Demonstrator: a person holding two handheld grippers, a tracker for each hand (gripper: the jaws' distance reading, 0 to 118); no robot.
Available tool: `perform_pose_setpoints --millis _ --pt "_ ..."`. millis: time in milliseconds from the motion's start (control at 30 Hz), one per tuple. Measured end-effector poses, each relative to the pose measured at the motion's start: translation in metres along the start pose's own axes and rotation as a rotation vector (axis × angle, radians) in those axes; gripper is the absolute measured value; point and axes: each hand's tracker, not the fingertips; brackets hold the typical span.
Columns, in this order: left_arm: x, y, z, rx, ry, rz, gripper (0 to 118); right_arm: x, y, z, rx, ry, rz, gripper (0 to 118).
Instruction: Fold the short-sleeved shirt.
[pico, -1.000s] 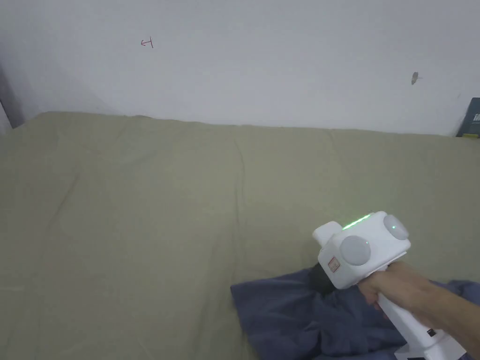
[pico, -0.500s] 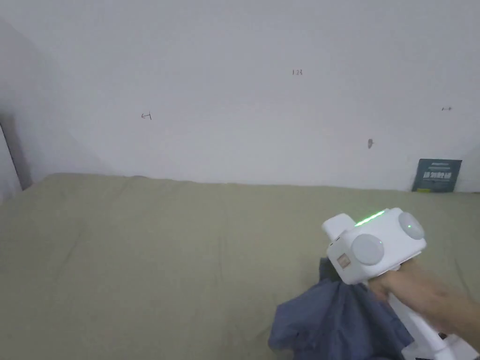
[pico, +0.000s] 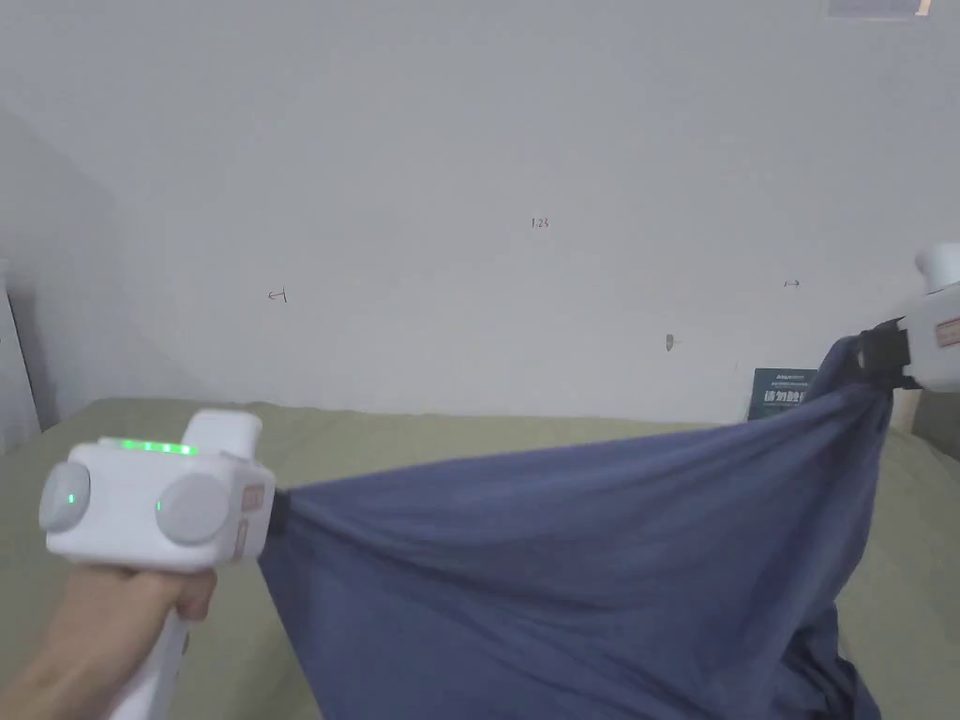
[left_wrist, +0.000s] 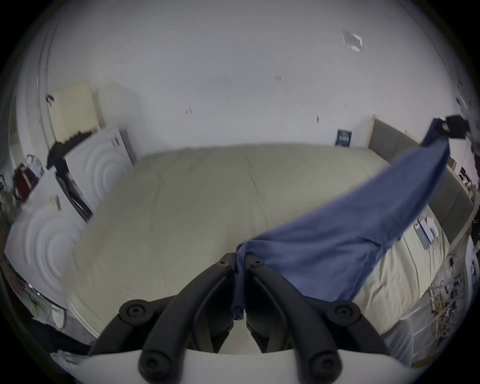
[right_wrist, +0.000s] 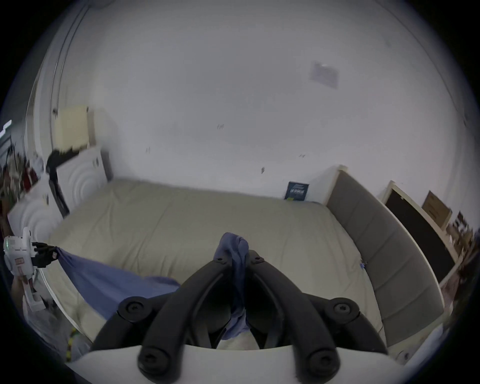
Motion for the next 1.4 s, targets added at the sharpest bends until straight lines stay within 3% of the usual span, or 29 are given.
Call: perform_pose_setpoints --millis 67,367,567,967,1400 --pt "-0.001 0.025 0.016 0.060 0.012 -0.003 5 0.006 0.005 0.018 0.039 0.002 -0.046 9" --pt "-0.002 0.096 0.081 0.215 0.088 0.008 5 -0.005 0.029 0.054 0.132 -0.013 -0.084 9" --pt "-0.011 0.111 0.095 0.239 0.115 0.043 5 -0.018 0.039 0.061 0.147 -0.004 -0.061 9" --pt "-0.009 0.119 0.065 0.194 0.159 0.055 5 -0.028 0.055 0.035 0.158 -0.025 -0.025 9" --pt "0.000 0.182 0.000 0.192 0.234 0.033 5 -0.033 0.140 -0.037 0.173 -0.077 0.032 9"
